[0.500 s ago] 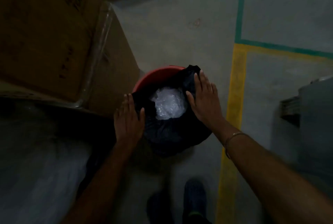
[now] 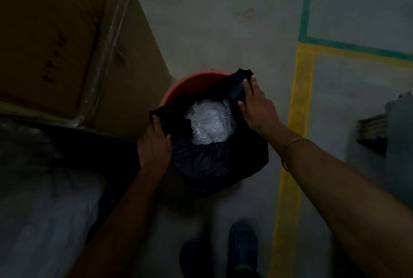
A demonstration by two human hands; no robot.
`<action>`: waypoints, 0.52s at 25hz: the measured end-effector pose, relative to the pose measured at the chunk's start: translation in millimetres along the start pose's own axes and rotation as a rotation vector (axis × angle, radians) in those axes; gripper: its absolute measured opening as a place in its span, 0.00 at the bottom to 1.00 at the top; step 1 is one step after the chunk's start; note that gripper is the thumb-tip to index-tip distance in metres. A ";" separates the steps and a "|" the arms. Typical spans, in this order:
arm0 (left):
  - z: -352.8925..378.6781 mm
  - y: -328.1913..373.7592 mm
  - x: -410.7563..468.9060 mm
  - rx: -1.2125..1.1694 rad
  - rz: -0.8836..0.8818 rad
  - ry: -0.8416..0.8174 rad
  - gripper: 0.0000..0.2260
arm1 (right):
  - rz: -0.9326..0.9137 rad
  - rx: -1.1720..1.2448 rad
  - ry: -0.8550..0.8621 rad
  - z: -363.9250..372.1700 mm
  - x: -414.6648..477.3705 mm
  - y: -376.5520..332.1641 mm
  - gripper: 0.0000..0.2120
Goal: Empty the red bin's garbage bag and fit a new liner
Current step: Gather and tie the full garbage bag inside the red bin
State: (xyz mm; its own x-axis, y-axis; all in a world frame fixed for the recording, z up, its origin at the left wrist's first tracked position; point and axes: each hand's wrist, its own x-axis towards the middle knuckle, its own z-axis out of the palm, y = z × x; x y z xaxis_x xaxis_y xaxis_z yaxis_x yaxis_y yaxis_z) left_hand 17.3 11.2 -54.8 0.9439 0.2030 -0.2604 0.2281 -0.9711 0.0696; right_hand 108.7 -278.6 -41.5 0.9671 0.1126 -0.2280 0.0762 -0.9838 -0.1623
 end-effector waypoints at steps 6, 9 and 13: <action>8.5 -8.4 14.7 0.048 -0.079 -0.056 0.19 | 0.012 -0.173 -0.060 10.3 21.3 5.1 0.39; 8.5 -10.8 13.7 -0.041 -0.124 -0.016 0.12 | 0.049 -0.216 -0.099 9.6 26.3 12.7 0.39; 11.4 -16.4 9.2 -0.147 -0.088 0.049 0.11 | -0.002 -0.310 0.016 5.0 28.8 23.4 0.24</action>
State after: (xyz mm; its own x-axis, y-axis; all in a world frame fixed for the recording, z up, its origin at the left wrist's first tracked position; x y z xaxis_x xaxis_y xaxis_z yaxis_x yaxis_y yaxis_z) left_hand 19.5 27.6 -69.3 0.9284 0.2956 -0.2251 0.3393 -0.9214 0.1895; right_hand 137.1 -297.7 -56.6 0.9704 0.1147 -0.2124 0.1461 -0.9795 0.1383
